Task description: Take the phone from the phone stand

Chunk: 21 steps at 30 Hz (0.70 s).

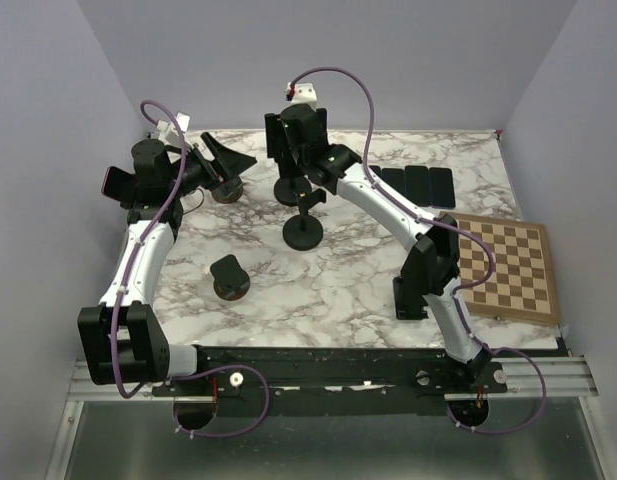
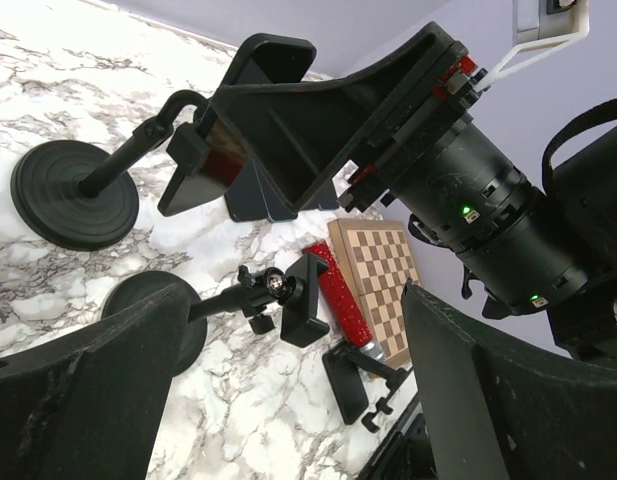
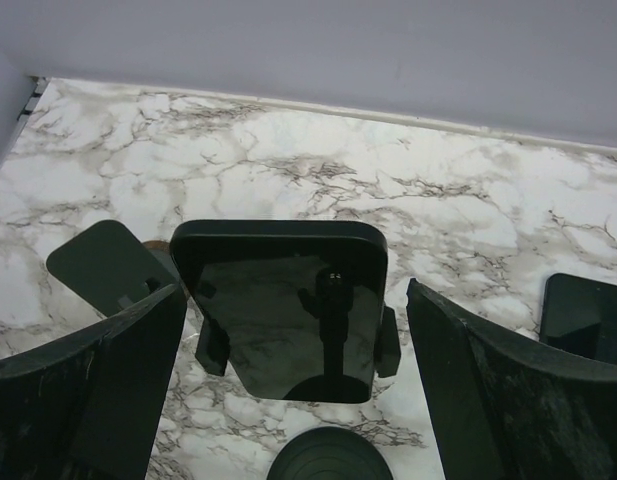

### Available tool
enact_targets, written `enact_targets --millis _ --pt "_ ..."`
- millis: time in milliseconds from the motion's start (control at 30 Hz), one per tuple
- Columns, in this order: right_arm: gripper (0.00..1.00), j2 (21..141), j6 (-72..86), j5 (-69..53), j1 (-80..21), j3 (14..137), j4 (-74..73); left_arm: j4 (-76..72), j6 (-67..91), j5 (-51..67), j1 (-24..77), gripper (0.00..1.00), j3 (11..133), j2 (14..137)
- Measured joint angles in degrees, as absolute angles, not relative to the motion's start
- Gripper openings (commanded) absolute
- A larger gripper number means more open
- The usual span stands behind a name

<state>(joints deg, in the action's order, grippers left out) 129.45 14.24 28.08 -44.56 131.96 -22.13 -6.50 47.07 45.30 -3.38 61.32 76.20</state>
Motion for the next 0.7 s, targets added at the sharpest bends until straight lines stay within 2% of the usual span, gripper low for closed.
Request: enact_targets --millis 267,700 --pt "0.98 129.47 15.27 27.66 -44.69 131.57 -21.91 -7.38 47.72 45.84 -3.38 0.95 61.23 76.58" --pt "0.94 133.67 15.81 34.50 -46.09 136.09 -23.33 -7.97 48.31 46.09 -3.38 0.95 60.95 76.58"
